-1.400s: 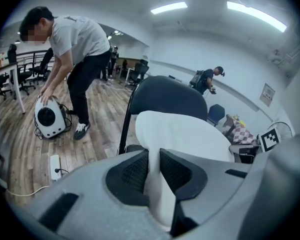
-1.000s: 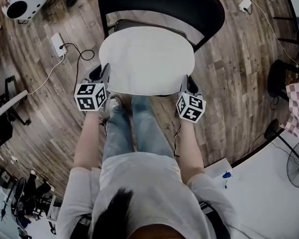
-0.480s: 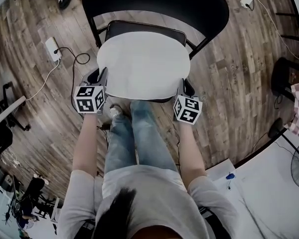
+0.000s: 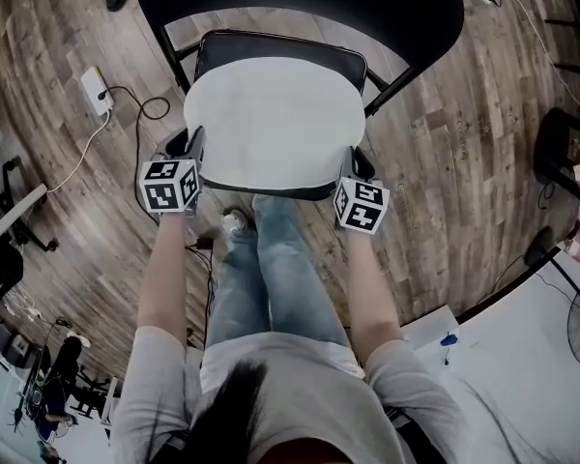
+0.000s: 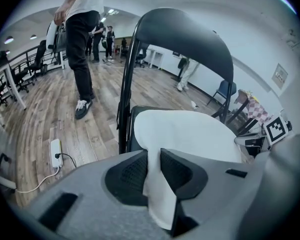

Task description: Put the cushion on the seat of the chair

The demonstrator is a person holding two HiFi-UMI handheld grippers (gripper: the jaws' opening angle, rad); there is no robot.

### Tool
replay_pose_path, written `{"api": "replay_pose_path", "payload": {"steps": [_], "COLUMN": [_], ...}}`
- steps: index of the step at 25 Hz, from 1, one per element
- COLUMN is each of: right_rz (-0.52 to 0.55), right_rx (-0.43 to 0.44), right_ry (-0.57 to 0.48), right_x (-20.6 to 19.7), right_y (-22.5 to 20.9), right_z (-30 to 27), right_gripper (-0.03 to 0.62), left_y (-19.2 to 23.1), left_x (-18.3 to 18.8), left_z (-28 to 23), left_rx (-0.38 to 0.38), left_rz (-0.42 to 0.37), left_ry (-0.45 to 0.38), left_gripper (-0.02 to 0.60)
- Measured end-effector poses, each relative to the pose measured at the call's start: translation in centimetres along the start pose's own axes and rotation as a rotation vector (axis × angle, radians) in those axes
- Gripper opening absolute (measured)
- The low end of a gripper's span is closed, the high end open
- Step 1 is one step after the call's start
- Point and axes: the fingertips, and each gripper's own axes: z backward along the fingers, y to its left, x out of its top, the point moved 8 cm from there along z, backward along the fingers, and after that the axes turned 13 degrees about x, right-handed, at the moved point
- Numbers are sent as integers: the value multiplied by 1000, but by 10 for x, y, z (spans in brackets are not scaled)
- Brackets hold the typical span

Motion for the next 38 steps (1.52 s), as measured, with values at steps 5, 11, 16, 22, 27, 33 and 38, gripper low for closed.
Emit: {"api": "replay_pose_path", "payload": {"steps": [5,11,16,22,27,33,38], "right_rz": [0,4,20,23,39,64,133], "right_rx": [4,21,52,64,47,70,92], "right_ry": [21,38,31,-3,-76,-181,-247], "right_x": [-8,-15,-22,-23,-16,2,21], "right_y": [-5,-8,-11,-12,-5,18,44], "right_z": [-12,-20,-26,-23,0,40,81], "right_gripper": [34,35,35,43,54,25,25], "left_y": [-1,5,10,15,13,-10,-23], "left_x": [-6,-10,-17,-19,-18,4,23], "left_z": [-14,-24,-36,-27,3,53,99], "left_rx": [22,41,35,83,82,46,-5], "left_rz": [-18,-38,-53,-48,-146,-188,-138], "left_ry": [26,56,76,21,-41,-203,-328], "left_gripper": [63,75,94,197,232,24,11]}}
